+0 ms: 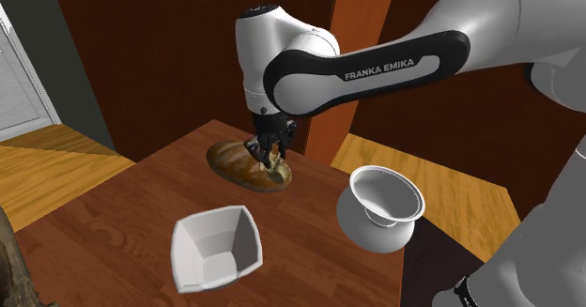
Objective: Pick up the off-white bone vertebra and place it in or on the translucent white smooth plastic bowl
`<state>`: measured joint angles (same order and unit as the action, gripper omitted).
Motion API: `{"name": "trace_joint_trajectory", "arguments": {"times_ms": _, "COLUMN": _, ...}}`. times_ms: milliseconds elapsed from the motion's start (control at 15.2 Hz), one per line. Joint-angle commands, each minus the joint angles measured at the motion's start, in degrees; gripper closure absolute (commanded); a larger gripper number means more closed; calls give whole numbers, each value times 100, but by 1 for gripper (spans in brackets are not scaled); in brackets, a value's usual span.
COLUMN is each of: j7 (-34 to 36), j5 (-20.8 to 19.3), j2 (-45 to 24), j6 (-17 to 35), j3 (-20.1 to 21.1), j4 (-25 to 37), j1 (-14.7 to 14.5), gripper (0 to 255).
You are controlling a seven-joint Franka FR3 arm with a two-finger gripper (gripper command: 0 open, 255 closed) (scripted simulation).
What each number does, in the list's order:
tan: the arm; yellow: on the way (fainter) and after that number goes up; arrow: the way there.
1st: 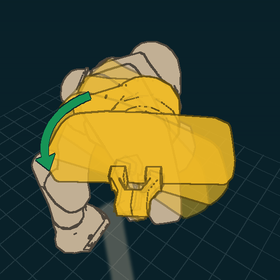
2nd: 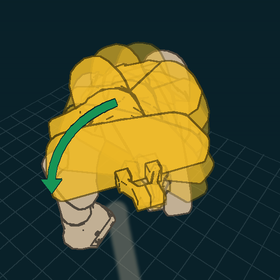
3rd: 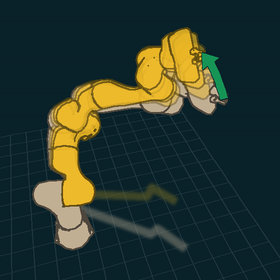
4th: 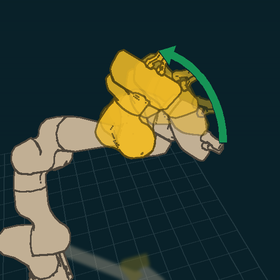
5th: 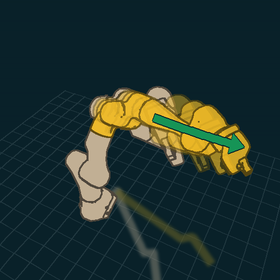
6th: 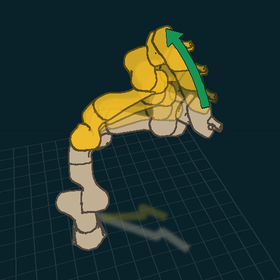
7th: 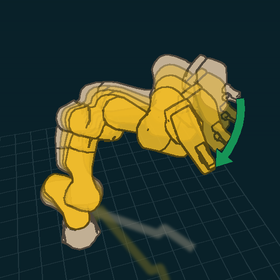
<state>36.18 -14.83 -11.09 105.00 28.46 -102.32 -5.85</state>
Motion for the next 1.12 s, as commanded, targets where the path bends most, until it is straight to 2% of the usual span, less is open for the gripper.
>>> {"name": "trace_joint_trajectory", "arguments": {"times_ms": 0, "j7": 266, "j5": -32, "j2": -104, "j6": -74, "j3": 97, "j4": 115, "j1": -173, "gripper": 255}}
{"name": "trace_joint_trajectory", "arguments": {"times_ms": 462, "j7": 1200, "j5": -236, "j2": -683, "j6": -497, "j3": 386, "j4": 861, "j1": -894, "gripper": 255}}
{"name": "trace_joint_trajectory", "arguments": {"times_ms": 858, "j7": 1955, "j5": -512, "j2": -1419, "j6": -989, "j3": 520, "j4": 1866, "j1": -1685, "gripper": 255}}
{"name": "trace_joint_trajectory", "arguments": {"times_ms": 1056, "j7": 1995, "j5": -537, "j2": -1452, "j6": -780, "j3": 502, "j4": 1679, "j1": -1670, "gripper": 255}}
